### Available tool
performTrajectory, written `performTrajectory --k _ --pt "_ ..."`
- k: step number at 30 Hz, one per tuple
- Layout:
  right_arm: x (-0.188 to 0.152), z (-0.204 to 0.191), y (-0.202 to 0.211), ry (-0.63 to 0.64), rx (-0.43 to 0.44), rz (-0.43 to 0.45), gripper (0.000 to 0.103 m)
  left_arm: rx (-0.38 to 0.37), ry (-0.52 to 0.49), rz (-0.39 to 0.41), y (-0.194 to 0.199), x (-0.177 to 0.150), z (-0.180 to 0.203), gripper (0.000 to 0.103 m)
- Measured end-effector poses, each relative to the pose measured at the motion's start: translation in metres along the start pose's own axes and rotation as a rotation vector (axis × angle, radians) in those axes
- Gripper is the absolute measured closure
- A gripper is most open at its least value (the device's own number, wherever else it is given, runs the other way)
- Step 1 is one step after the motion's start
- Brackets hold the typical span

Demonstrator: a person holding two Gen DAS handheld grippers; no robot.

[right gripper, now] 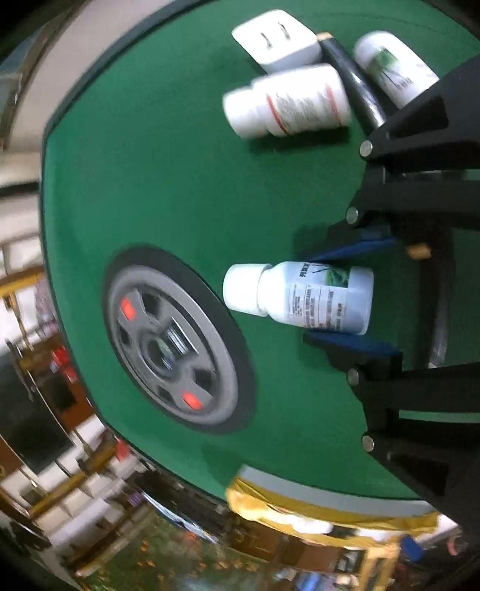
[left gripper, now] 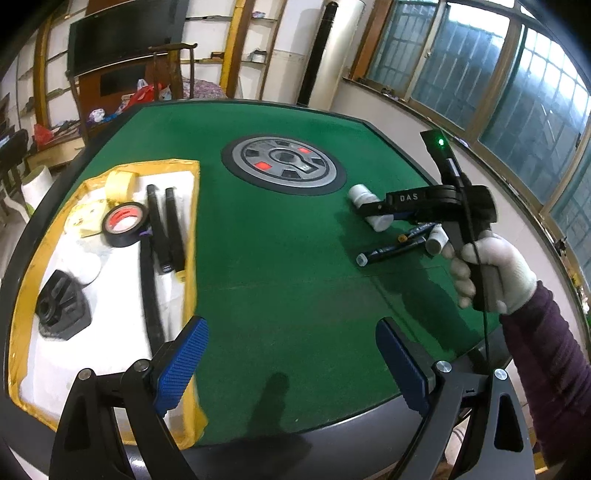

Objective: Organize rigid objects
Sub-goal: 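Grasp a white pill bottle with the right tool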

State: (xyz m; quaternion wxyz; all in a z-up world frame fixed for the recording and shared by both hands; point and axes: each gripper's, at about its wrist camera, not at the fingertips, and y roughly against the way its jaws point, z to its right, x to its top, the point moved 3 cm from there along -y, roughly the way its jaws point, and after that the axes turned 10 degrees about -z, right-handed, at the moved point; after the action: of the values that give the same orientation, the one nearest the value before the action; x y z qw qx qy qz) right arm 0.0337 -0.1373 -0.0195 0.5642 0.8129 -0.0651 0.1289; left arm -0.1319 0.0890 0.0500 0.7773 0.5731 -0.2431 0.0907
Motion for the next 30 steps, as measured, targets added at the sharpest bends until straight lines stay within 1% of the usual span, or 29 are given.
performTrajectory --k 2,4,7,11,12,14,15,18,20,23,24,28,30 --pt "-0.011 -0.011 -0.001 0.043 0.058 -0.029 0.067 -0.003 -0.014 -0.016 -0.008 0.003 0.006 0.009" --pt "-0.021 -0.025 -0.003 0.097 0.076 -0.046 0.067 -0.028 -0.021 -0.042 -0.019 0.005 0.014 0.009" --pt "-0.033 -0.038 -0.006 0.136 0.120 -0.065 0.067 -0.068 -0.022 -0.070 -0.027 0.004 0.023 0.009" --pt "-0.044 -0.050 -0.007 0.165 0.151 -0.077 0.064 -0.055 -0.032 -0.081 -0.031 0.001 0.029 0.009" --pt "-0.045 -0.051 -0.008 0.168 0.167 -0.079 0.055 -0.054 -0.029 -0.083 -0.030 0.001 0.029 0.009" --pt "-0.046 -0.052 -0.006 0.150 0.203 -0.079 0.043 -0.051 -0.020 -0.082 -0.029 -0.001 0.027 0.009" --pt "-0.045 -0.053 -0.005 0.142 0.206 -0.075 0.043 -0.049 -0.014 -0.081 -0.028 -0.001 0.026 0.009" --pt "-0.046 -0.052 0.015 0.146 0.203 -0.011 0.043 -0.043 -0.004 -0.082 -0.028 -0.001 0.023 0.009" --pt "-0.046 -0.044 0.036 0.139 0.168 0.050 0.042 -0.043 0.002 -0.084 -0.029 0.000 0.021 0.009" --pt "-0.040 -0.017 0.068 0.103 0.053 0.159 0.041 -0.061 0.018 -0.091 -0.033 0.001 0.019 0.009" --pt "-0.037 -0.008 0.074 0.088 0.010 0.179 0.041 -0.067 0.020 -0.094 -0.034 0.001 0.019 0.009" --pt "-0.023 0.031 0.086 0.028 -0.146 0.212 0.041 -0.055 0.006 -0.099 -0.038 0.001 0.023 0.009" --pt "-0.013 0.049 0.083 -0.001 -0.192 0.198 0.041 -0.055 0.007 -0.100 -0.038 0.001 0.024 0.009"
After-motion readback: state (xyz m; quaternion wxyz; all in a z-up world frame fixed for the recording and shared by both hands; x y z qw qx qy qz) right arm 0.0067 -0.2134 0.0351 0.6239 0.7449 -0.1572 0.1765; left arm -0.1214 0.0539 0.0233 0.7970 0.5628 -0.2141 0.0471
